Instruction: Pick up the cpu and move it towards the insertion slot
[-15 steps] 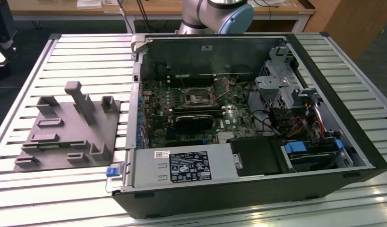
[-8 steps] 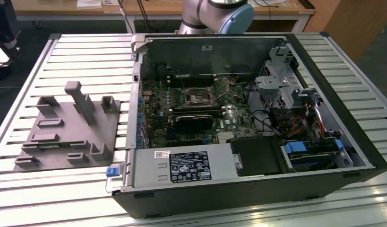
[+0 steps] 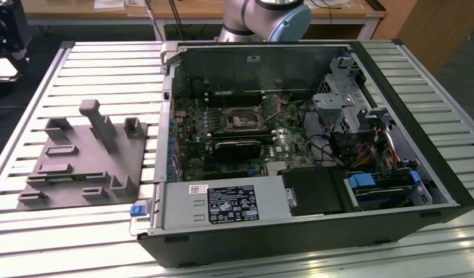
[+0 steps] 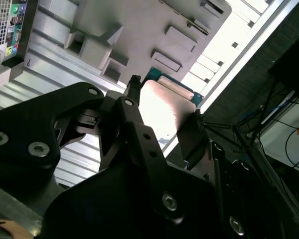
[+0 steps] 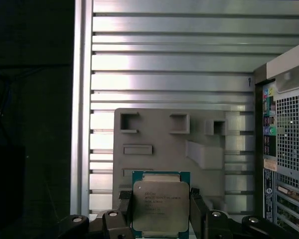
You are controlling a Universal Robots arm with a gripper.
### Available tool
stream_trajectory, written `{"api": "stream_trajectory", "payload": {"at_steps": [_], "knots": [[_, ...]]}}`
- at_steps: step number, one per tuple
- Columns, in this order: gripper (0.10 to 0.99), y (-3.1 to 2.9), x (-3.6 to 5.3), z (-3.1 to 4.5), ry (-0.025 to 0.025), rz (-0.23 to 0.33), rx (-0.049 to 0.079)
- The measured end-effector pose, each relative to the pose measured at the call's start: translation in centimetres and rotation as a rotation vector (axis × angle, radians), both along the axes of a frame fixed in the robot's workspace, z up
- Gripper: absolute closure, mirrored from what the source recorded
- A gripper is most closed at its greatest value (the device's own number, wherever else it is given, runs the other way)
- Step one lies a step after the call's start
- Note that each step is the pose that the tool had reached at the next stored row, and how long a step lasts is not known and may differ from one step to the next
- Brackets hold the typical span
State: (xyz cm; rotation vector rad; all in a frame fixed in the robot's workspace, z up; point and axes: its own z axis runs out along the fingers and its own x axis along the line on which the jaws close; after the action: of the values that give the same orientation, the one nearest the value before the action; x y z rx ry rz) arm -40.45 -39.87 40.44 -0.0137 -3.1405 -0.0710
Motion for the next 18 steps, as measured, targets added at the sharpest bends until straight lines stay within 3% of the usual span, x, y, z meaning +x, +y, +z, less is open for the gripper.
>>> {"api": "stream_trajectory", "payload": {"at_steps": [18], "knots": [[0.541, 0.00, 1.84, -0.01, -0.0001, 0.000, 0.000]]}}
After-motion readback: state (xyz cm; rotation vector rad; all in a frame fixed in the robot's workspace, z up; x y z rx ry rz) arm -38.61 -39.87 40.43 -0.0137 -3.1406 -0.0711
